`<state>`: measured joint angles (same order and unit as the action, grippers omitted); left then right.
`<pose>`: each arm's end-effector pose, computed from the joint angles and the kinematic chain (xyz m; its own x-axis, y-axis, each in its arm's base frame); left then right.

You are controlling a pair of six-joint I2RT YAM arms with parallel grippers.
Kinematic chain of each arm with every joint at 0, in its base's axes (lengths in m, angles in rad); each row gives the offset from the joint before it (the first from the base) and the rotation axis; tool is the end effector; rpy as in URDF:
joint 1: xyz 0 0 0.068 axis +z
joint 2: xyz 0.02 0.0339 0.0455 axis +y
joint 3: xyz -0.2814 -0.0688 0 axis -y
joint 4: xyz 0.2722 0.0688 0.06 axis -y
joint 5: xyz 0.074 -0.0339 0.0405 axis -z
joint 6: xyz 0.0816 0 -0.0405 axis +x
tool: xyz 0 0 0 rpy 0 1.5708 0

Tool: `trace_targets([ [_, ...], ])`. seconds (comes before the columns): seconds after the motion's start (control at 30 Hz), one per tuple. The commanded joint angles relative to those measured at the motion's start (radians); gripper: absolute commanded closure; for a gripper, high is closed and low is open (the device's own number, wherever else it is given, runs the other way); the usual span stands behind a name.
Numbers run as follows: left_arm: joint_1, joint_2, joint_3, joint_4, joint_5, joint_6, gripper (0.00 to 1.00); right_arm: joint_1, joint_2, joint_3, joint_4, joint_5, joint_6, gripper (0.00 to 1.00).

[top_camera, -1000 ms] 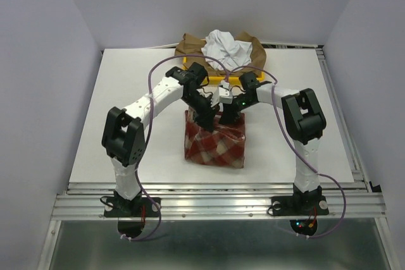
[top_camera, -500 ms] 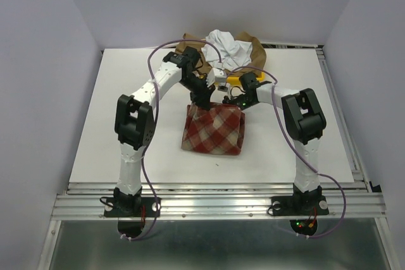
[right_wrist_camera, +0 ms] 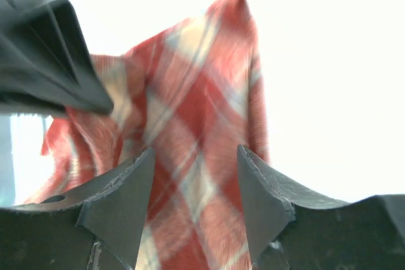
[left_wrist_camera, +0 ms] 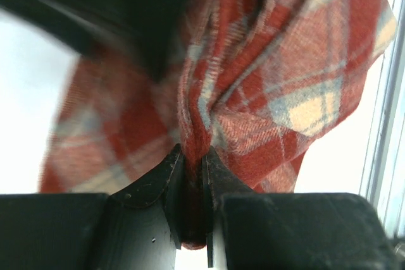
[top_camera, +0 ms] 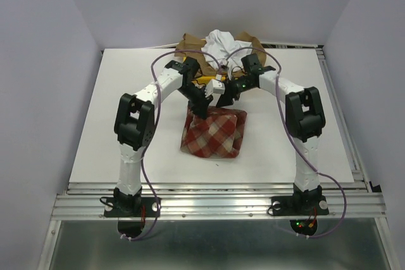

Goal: Fold and stack the skirts

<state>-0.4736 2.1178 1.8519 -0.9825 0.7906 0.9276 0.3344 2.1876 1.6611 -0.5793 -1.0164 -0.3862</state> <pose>0.4064 -0.2735 0.2156 -0.0892 0.6782 -0.7295 0.9880 -0.0323 -0.1508 0.4502 0.2299 0.1536 -0.5814 -0.4119 -0.7016 -0.8117 0.2342 0.5351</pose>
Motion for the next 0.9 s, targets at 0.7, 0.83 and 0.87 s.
trace_targets([
  [0.7, 0.024, -0.085, 0.055, -0.036, 0.007, -0.035, 1.00, -0.008, 0.164, 0.092, -0.046, 0.087, -0.106, 0.74],
  [0.83, 0.032, -0.023, 0.153, -0.012, -0.042, -0.055, 1.00, -0.008, 0.166, 0.072, -0.091, 0.033, -0.135, 0.76],
  [0.87, 0.032, -0.010, 0.167, -0.012, -0.044, -0.058, 1.00, -0.008, 0.164, 0.072, -0.091, 0.030, -0.135, 0.77],
])
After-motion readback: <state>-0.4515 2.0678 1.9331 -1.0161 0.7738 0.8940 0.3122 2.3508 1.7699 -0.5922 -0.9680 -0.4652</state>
